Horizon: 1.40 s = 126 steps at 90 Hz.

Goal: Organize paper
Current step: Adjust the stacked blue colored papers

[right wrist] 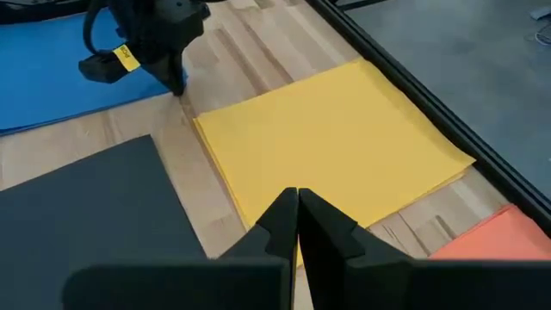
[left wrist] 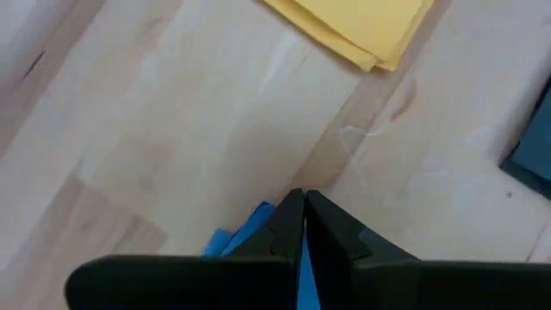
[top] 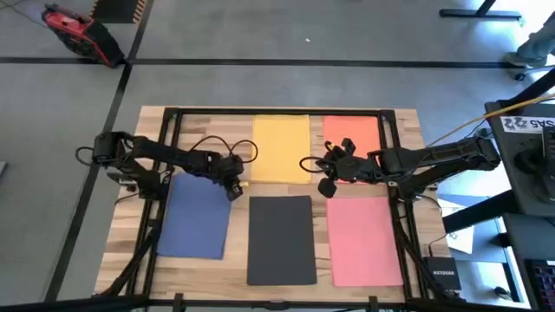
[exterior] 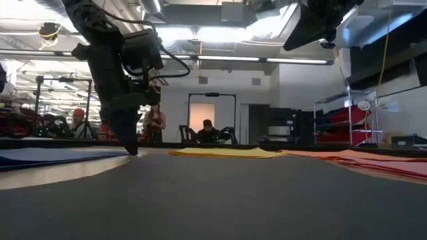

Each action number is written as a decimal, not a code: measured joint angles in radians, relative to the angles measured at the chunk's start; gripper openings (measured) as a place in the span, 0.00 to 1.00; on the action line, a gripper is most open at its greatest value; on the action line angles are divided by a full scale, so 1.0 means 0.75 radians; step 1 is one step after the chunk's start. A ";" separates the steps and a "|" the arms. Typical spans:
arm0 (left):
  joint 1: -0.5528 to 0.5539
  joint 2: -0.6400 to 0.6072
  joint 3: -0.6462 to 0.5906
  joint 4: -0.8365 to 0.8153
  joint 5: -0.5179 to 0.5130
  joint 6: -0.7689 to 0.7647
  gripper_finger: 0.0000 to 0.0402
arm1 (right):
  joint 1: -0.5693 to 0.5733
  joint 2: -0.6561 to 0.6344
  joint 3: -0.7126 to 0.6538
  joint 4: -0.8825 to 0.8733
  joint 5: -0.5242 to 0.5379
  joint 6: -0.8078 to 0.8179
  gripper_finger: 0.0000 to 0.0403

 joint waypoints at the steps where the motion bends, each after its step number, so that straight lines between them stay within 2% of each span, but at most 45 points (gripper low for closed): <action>1: 0.001 0.000 0.000 -0.002 -0.002 -0.001 0.00 | 0.000 0.000 0.000 0.000 0.000 0.000 0.00; 59: 0.031 0.001 0.000 -0.016 -0.058 0.002 0.00 | 0.000 0.000 0.001 -0.001 -0.001 0.000 0.00; 78: 0.046 0.001 0.001 -0.050 -0.072 -0.117 0.00 | 0.000 0.000 0.001 -0.001 -0.001 0.000 0.00; 102: -0.011 -0.005 0.003 -0.101 -0.117 -0.260 0.00 | 0.000 0.000 0.001 -0.002 -0.001 0.000 0.00; 126: -0.030 -0.091 -0.009 -0.145 -0.083 -0.289 0.00 | 0.000 0.000 0.001 -0.002 0.001 0.000 0.00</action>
